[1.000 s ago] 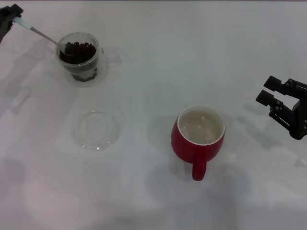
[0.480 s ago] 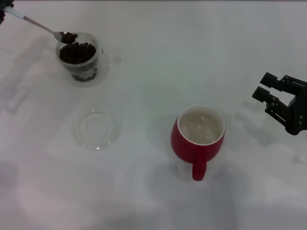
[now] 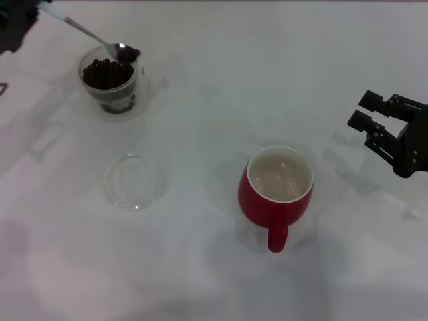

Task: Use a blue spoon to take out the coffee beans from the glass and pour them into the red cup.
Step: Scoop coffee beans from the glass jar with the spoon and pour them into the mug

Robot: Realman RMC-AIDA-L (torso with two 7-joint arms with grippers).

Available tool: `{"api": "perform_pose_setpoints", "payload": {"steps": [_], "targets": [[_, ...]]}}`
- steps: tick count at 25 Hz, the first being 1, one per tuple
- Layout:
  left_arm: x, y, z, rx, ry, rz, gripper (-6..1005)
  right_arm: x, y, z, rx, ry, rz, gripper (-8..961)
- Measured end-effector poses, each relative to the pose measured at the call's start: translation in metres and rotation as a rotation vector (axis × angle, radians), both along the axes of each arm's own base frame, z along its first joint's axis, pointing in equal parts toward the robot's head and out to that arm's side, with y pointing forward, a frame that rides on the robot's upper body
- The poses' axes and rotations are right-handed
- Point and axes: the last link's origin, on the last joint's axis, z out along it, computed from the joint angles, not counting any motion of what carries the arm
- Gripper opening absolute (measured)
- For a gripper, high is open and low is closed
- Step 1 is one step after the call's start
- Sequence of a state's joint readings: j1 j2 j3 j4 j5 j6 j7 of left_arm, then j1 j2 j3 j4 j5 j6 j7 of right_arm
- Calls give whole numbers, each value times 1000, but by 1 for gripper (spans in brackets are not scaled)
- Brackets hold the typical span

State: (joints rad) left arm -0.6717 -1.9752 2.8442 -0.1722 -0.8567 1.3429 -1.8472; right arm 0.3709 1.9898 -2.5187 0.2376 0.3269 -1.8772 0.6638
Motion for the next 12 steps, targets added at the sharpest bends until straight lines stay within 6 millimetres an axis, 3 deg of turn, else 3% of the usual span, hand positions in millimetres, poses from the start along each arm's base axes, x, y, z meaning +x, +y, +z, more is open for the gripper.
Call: {"api": "perform_pose_setpoints", "payload": {"steps": [12], "targets": [[43, -7, -43, -186, -50, -144, 124, 3, 6, 2, 88, -7, -34, 376]]}}
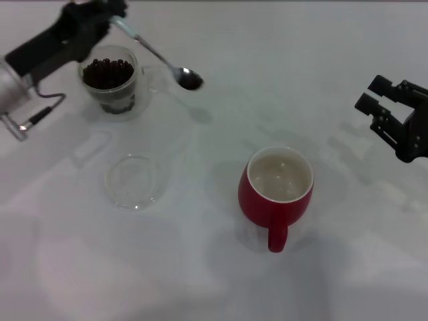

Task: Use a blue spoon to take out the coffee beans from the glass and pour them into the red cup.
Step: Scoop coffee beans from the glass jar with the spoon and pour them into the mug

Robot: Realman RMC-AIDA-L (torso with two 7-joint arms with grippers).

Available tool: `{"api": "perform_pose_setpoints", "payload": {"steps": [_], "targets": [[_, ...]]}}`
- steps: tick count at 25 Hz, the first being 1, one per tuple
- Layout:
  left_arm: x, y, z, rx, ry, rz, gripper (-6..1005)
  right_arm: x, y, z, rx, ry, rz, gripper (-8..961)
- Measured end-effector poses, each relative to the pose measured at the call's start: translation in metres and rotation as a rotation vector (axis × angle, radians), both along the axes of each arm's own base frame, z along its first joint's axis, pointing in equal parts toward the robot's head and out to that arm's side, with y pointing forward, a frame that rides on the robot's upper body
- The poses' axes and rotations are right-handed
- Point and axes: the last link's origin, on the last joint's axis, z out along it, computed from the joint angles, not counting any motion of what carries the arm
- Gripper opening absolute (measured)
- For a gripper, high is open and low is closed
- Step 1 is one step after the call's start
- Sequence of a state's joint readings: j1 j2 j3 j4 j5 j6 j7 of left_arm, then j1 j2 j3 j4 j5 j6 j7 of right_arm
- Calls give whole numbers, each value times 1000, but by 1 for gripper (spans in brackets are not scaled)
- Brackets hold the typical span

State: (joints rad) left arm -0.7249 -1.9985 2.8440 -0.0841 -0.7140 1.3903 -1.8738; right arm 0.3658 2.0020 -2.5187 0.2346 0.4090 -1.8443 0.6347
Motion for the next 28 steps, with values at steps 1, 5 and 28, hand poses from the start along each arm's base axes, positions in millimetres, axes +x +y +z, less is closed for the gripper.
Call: {"api": "perform_pose_setpoints", "payload": {"steps": [1, 5, 28], "targets": [[6, -1, -5, -21, -4, -18, 124, 1, 1, 1, 7, 0, -5, 376], [18, -4, -17, -65, -9, -56, 124, 2, 3, 2, 33, 5, -23, 376], [90, -15, -82, -146, 245, -512, 123, 7, -7, -1, 44, 13, -54, 375]]}}
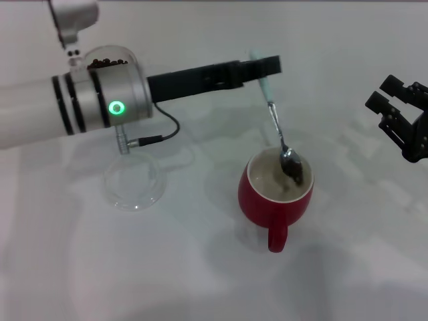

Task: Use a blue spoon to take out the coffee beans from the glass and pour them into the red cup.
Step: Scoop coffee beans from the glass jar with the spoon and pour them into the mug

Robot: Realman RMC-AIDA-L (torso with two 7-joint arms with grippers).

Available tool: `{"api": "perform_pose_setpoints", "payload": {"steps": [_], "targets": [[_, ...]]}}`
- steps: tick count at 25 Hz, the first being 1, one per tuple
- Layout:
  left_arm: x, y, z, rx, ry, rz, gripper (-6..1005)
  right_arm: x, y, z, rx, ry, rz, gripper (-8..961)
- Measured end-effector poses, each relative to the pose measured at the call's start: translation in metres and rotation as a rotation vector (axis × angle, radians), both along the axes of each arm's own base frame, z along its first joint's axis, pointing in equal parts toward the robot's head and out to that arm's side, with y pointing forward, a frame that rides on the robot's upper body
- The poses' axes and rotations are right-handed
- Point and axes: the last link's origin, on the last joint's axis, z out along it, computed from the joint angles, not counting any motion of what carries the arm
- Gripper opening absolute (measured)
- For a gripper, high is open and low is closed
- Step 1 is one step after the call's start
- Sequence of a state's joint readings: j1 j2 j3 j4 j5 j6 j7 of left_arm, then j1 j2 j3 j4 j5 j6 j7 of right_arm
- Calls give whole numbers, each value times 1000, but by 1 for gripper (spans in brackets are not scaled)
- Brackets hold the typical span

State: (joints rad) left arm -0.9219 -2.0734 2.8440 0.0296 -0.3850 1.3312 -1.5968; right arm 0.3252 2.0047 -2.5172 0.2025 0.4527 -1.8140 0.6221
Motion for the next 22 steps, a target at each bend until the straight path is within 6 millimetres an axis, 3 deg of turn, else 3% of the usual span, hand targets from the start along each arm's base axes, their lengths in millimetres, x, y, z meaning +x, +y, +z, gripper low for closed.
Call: {"api": "perform_pose_setpoints", "payload": {"steps": [16, 22], "targets": [[12, 3, -3, 87, 63, -183, 123, 6, -3, 4, 12, -8, -26, 376], [13, 3, 12, 66, -4, -182, 123, 7, -2, 4, 10, -12, -34, 376]]}}
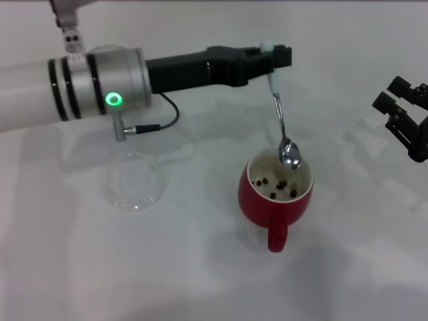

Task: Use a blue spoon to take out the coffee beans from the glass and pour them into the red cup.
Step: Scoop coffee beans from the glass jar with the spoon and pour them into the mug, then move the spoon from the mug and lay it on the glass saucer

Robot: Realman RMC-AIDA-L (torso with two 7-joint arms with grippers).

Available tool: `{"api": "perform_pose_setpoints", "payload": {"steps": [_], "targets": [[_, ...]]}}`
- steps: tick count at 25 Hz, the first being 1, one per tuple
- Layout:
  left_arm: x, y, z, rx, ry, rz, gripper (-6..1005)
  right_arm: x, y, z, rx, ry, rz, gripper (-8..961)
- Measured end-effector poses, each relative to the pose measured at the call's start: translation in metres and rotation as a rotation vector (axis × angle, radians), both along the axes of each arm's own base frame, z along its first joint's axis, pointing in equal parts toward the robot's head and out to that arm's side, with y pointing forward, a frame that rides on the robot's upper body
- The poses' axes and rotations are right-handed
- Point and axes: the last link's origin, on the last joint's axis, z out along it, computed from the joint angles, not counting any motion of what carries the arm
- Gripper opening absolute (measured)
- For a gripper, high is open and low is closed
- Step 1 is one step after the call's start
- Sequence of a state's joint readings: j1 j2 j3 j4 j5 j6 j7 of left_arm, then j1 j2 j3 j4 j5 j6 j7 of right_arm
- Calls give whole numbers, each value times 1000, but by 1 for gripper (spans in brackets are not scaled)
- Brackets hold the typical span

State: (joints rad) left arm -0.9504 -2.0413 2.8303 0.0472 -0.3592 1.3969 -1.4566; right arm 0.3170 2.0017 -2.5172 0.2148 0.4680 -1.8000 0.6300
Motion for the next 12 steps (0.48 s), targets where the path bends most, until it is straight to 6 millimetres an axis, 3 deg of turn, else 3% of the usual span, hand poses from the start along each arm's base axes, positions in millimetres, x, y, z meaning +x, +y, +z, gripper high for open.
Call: {"api": "perform_pose_setpoints", "payload": {"steps": [9, 12], "targets": [[-21, 0, 21, 13, -39, 55, 124, -1, 2, 0, 0, 1, 6, 375], [-47, -2, 54, 71, -128, 137, 124, -2, 2, 0, -2, 4, 7, 375]]}}
